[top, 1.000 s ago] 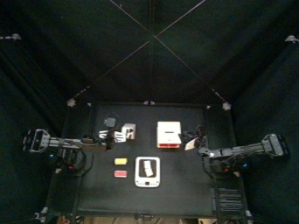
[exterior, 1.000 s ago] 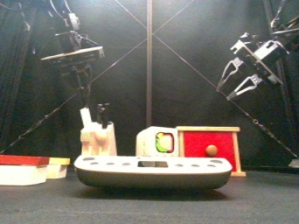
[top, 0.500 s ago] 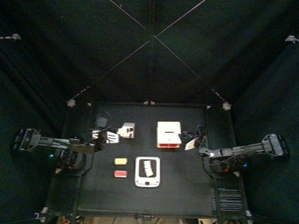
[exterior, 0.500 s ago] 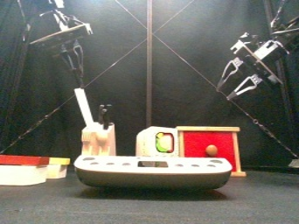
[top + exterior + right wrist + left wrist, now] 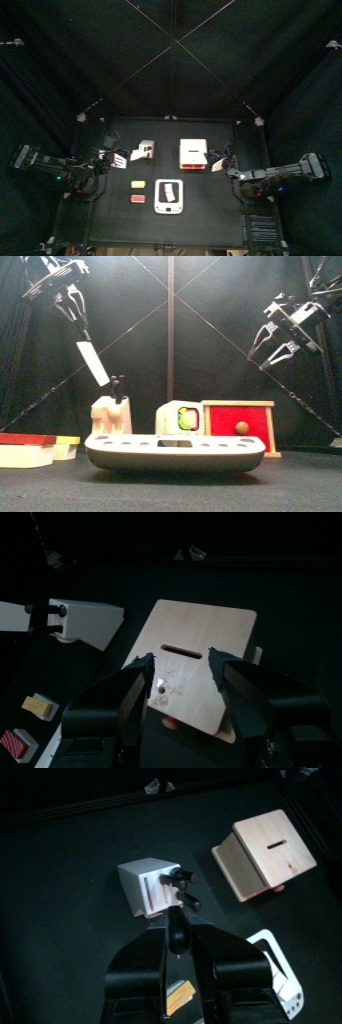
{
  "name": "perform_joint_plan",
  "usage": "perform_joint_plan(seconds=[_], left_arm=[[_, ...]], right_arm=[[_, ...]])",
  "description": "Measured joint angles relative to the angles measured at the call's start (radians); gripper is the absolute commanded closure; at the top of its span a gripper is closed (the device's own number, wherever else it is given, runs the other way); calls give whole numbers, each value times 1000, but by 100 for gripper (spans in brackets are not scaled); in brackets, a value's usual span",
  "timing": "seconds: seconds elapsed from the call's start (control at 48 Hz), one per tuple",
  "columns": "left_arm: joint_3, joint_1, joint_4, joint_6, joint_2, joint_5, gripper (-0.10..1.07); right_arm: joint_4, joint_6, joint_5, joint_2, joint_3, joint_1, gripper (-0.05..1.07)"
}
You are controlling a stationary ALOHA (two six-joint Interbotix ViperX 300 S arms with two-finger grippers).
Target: Grab cleaver with other hand
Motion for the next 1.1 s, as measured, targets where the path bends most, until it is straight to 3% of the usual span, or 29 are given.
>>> perform_joint_plan(seconds=[0.229,0.604,0.917,1.104], left_arm=[[32,-37,-2,95,-2,-127,48],[67,-78,17,138,-2,-321,48],[138,-83,216,137,26,-709,48],[146,-66,304,137,84,-833,48]], right_arm=[[-9,2,-3,0,0,0,19],[-9,2,-3,0,0,2,19],[-34,2,-18,0,0,6,20],[-135,0,-103,0,2,28,20]])
